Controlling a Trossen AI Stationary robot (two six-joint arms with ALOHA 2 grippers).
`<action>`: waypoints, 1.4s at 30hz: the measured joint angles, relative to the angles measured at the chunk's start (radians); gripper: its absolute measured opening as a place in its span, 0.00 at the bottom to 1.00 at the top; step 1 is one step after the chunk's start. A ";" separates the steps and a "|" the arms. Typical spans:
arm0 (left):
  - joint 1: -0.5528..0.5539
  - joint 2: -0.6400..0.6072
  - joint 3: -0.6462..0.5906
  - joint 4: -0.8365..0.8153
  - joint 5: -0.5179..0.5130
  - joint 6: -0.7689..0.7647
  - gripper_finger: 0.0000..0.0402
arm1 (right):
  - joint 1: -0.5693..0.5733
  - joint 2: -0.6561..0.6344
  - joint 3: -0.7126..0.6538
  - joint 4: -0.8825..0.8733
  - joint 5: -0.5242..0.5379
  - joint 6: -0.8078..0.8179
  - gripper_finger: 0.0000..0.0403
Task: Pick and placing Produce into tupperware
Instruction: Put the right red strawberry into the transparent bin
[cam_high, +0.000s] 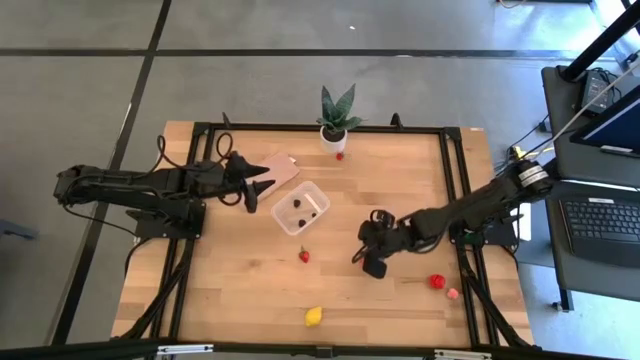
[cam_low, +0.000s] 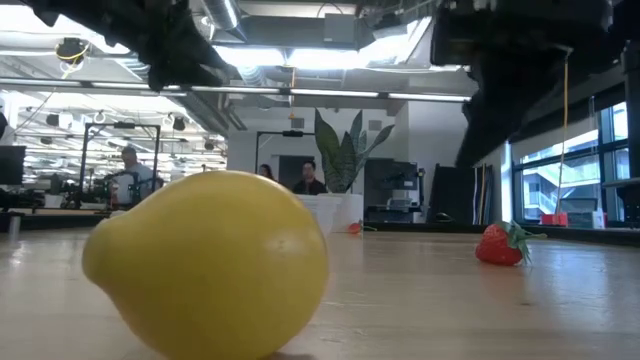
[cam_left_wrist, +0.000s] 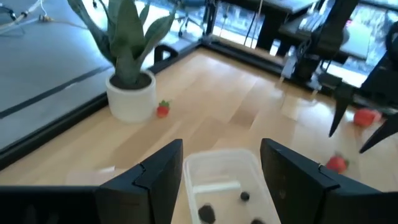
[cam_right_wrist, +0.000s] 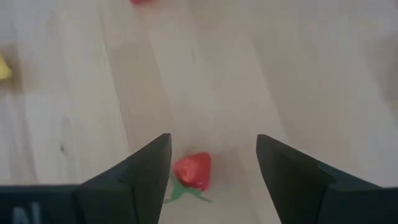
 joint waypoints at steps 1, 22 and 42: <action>0.000 0.000 0.000 -0.014 0.005 0.000 0.52 | 0.008 0.016 -0.001 -0.005 0.000 0.027 0.59; 0.000 0.000 0.000 -0.115 0.030 0.001 0.52 | 0.030 0.055 -0.001 0.040 -0.053 0.286 0.72; 0.000 0.000 0.000 -0.115 0.030 0.002 0.52 | 0.030 0.130 0.000 0.011 -0.079 0.368 0.71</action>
